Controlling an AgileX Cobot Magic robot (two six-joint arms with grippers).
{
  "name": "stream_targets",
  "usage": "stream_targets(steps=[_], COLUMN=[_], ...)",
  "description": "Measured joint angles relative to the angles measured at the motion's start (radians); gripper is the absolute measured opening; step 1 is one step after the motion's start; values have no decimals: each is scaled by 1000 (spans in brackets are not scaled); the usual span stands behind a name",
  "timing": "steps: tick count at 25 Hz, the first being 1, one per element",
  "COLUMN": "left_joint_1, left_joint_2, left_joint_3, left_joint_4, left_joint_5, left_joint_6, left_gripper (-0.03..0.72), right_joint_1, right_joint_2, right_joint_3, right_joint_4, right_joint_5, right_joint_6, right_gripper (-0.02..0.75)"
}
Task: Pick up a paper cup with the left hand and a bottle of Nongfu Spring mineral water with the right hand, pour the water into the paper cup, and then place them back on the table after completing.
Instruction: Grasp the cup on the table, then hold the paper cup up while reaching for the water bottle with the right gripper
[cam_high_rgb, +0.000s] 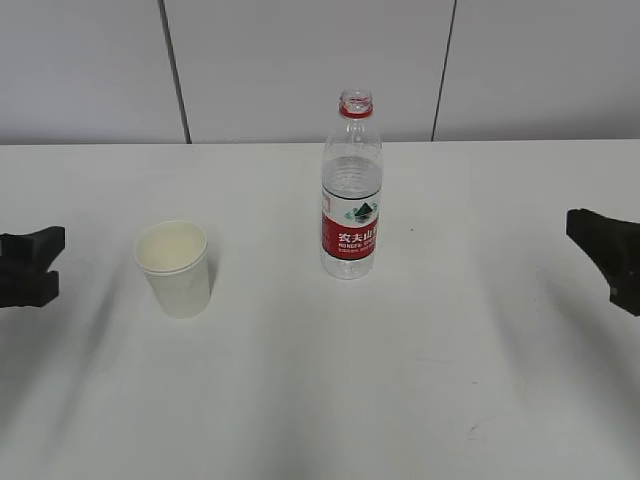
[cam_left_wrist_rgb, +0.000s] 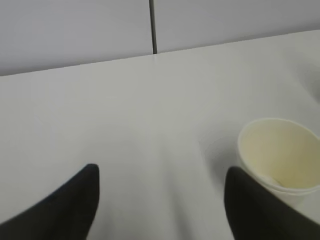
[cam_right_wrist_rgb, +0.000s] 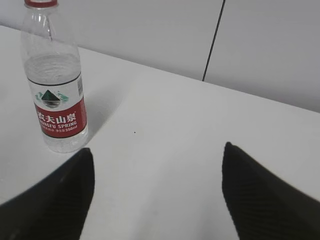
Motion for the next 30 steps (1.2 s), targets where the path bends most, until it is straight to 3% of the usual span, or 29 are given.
stream_targets(steps=[5,14,24,30], left_joint_1=[0,0,0,0], left_joint_2=[84,274,528,617], left_joint_3=[-5,-8,-18,-75], left_joint_4=[81,377,453,454], left_joint_5=[-32,-165,-495,-524], left_joint_6=[-24,-67,-68,-69], left_gripper=[595,602,593,592], right_joint_1=[0,0,0,0], right_joint_2=[94,215,354,392], right_joint_3=[-16,-19,-25,-25], right_joint_4=[-25,-78,-132,-138], right_joint_5=[-77,-179,-284,-321], right_joint_6=[9,9,9,9], right_gripper=[587,587,587,587])
